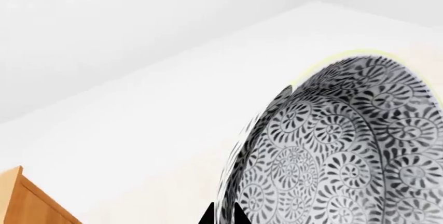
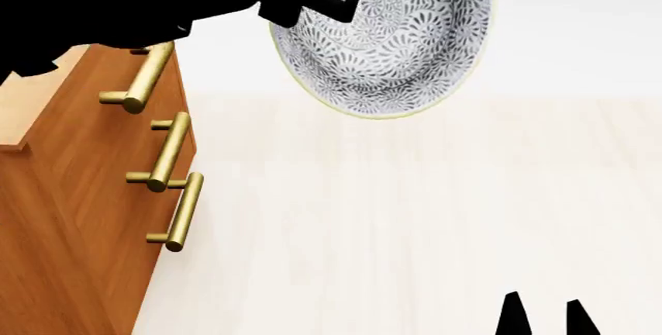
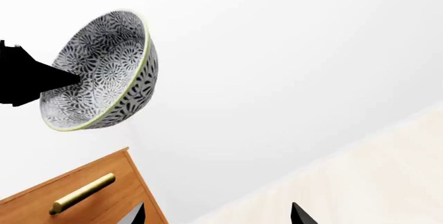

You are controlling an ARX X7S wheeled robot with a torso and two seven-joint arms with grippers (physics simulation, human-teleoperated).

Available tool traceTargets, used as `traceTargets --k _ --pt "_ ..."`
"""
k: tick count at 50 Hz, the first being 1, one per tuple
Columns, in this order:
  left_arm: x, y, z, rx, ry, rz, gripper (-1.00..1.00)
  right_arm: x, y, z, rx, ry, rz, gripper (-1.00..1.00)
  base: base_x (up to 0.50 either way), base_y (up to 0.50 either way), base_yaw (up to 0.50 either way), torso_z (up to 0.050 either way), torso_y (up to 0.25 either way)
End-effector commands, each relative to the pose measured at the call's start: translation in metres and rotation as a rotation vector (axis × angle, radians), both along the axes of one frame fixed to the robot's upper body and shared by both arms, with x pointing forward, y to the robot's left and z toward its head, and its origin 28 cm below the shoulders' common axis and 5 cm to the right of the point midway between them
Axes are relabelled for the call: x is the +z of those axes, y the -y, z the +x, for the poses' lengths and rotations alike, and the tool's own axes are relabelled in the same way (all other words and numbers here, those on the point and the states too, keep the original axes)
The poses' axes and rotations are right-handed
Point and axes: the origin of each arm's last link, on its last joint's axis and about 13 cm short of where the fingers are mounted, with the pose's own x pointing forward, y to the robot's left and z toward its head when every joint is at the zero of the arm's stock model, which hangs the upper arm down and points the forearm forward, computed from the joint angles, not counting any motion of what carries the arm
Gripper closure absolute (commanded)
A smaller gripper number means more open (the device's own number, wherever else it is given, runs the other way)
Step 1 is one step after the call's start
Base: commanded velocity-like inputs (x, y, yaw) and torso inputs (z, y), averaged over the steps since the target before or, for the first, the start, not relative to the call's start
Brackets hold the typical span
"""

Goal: Put the bowl on top of the cabinet.

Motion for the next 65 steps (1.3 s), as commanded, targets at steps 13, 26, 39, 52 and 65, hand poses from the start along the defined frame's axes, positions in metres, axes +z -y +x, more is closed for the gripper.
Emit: traceTargets --k 13,26,39,52,65 --pt "0.035 -0.041 0.009 0.155 -0.212 -0.403 1.00 0.000 0.000 0.000 -0.014 0.003 -0.013 -1.00 0.00 0.00 0.00 0.000 0.001" --pt "0.064 -0.063 0.001 0.264 -0.181 -0.498 1.00 -0.006 0.004 0.007 -0.060 -0.032 -0.033 -1.00 0.00 0.00 0.00 0.001 0.000" --pt "0.062 -0.084 0.003 0.405 -0.212 -0.536 1.00 0.000 0.003 0.002 -0.114 -0.007 -0.093 -1.00 0.00 0.00 0.00 0.000 0.001" --pt "0.061 -0.094 0.002 0.470 -0.258 -0.588 1.00 0.003 0.001 -0.003 -0.093 0.017 -0.095 -1.00 0.00 0.00 0.00 0.000 0.000" --pt "0.068 -0.099 0.002 0.569 -0.308 -0.735 1.00 0.002 0.002 -0.002 -0.094 0.015 -0.093 -1.00 0.00 0.00 0.00 0.000 0.001"
